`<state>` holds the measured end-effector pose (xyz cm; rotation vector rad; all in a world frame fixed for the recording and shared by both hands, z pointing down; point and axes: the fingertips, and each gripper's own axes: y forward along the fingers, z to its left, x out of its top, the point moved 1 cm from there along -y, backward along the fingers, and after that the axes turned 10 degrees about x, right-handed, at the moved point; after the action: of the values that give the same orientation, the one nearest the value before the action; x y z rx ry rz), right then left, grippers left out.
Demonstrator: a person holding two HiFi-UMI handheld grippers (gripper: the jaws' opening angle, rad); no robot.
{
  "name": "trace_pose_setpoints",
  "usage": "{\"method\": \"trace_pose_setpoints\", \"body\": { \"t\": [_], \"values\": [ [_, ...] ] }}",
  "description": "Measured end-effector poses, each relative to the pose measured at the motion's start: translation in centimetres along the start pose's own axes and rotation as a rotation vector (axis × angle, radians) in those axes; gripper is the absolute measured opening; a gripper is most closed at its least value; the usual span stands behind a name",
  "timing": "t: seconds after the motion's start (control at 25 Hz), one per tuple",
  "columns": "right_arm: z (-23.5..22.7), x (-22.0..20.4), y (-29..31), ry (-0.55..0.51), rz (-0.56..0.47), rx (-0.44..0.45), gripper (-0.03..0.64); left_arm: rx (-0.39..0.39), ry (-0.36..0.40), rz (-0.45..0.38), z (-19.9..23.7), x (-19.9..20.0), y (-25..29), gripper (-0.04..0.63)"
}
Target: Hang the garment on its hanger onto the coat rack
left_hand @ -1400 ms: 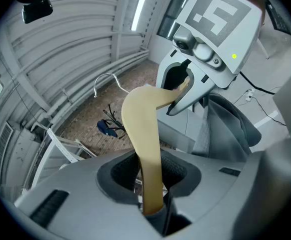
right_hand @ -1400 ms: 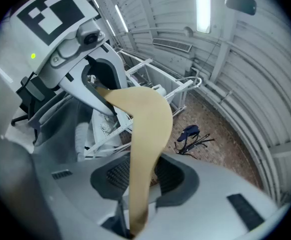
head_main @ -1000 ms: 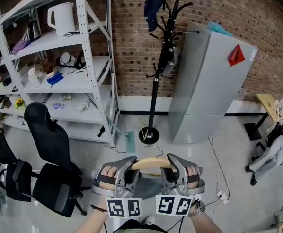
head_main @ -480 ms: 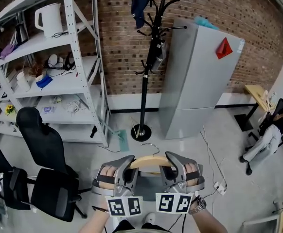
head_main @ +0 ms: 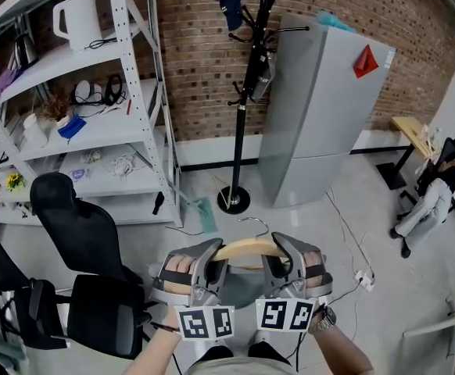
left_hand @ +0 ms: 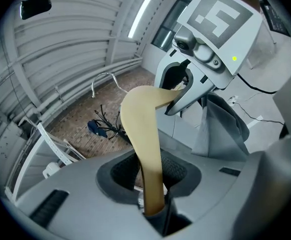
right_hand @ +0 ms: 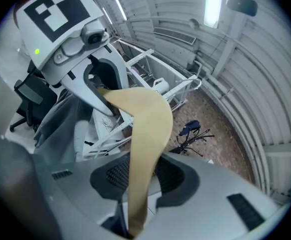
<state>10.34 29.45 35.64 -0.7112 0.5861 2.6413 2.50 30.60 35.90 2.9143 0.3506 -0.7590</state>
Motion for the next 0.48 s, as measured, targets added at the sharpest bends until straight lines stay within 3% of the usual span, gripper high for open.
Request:
{"method": "trace_pose_setpoints", "body": {
  "t": [0.28, 0.48],
  "values": [
    [1.6, 4.4, 1.6, -0.006, -0.016, -0.012, 0.121, 0.047, 0.018, 0.004, 3.0, -3.8, -1.4, 0.1],
    [2.3, 5.2, 3.0, -0.015, -0.017, 0.01, 0.123, 0.041, 0.003, 0.02, 3.1, -5.5, -1.0, 0.1]
  ]
}}
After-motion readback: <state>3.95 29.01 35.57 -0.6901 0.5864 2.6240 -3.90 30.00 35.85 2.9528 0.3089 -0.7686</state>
